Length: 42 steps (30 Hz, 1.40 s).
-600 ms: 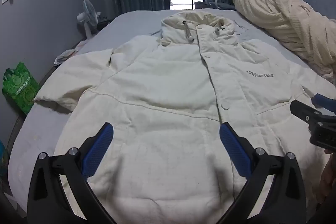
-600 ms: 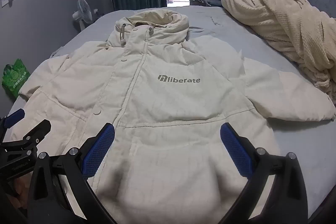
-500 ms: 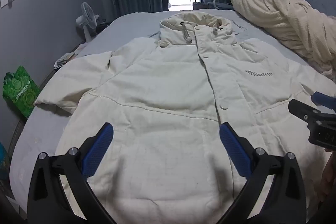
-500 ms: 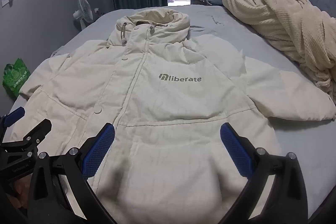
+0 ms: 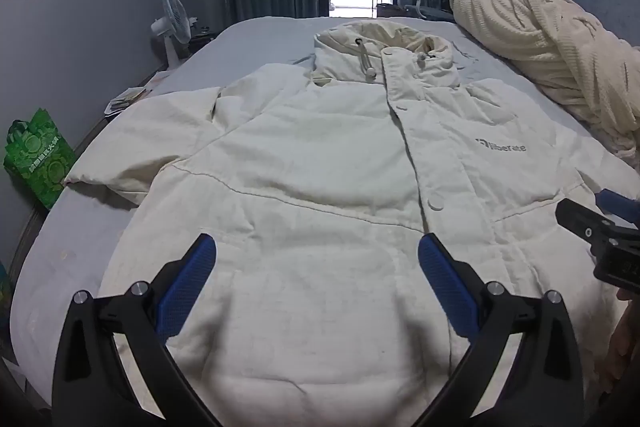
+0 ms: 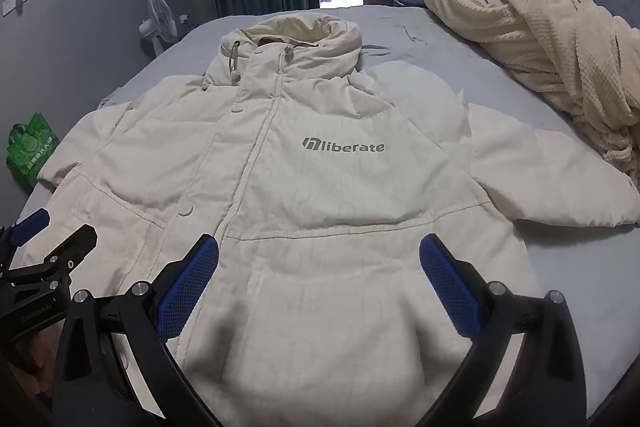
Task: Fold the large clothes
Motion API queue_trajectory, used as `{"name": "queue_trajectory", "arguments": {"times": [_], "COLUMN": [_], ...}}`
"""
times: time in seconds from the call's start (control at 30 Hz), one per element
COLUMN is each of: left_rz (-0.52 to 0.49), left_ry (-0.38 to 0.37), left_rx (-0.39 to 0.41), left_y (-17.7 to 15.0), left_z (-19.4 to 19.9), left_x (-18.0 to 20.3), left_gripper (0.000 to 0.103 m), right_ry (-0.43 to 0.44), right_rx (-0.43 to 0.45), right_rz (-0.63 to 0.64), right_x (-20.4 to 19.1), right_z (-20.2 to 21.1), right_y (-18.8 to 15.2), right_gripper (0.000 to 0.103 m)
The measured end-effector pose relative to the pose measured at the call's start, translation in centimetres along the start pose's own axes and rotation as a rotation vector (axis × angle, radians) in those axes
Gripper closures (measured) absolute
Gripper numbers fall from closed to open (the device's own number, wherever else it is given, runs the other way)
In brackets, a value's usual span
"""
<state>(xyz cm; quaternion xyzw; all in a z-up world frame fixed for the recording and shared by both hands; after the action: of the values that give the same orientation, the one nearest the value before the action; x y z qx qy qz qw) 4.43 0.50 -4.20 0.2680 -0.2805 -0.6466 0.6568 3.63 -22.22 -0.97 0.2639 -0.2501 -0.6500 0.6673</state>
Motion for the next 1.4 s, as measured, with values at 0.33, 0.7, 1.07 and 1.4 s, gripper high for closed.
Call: {"name": "queue_trajectory", "arguments": {"times": [0.33, 0.7, 1.07, 1.4], "left_rz": [-0.018, 0.003, -0.006, -0.014], "left_ry": [0.008, 0.021, 0.027, 0.026], "left_rx": [0.007, 0.003, -0.004, -0.004], "left_y": [-0.05, -0.08, -0.17, -0.04], "left_z": [0.13, 0.1, -0.02, 0.11], "left_x": [0.25, -0.06, -0.09, -0.09], "left_gripper": [0.006, 0.006, 0.006, 0.006], "right_ry": [0.005, 0.013, 0.013, 0.015], "right_rx": [-0.004, -0.008, -0.009, -0.006], "right_rz": [-0.002, -0.006, -0.007, -0.009], "right_x": [0.05, 0.01, 0.14, 0.21], "right_z": [-0.25, -0.37, -0.26, -0.21], "right_y": [-0.1, -0.09, -0.03, -0.01], "right_gripper": [0.006, 0.006, 0.006, 0.006]}}
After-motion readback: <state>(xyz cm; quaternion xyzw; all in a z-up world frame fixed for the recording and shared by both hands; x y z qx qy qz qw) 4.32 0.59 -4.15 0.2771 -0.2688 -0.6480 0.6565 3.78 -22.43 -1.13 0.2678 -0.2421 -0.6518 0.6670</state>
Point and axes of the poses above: each gripper's, at about its wrist camera, not at the fingertips, and z roughly against the way its jaws point, x to its right, y to its top, the point moved 6 cm from there along -z, roughly the way its jaws point, and after that the axes turned 5 degrees about z, right-handed, at the moved point
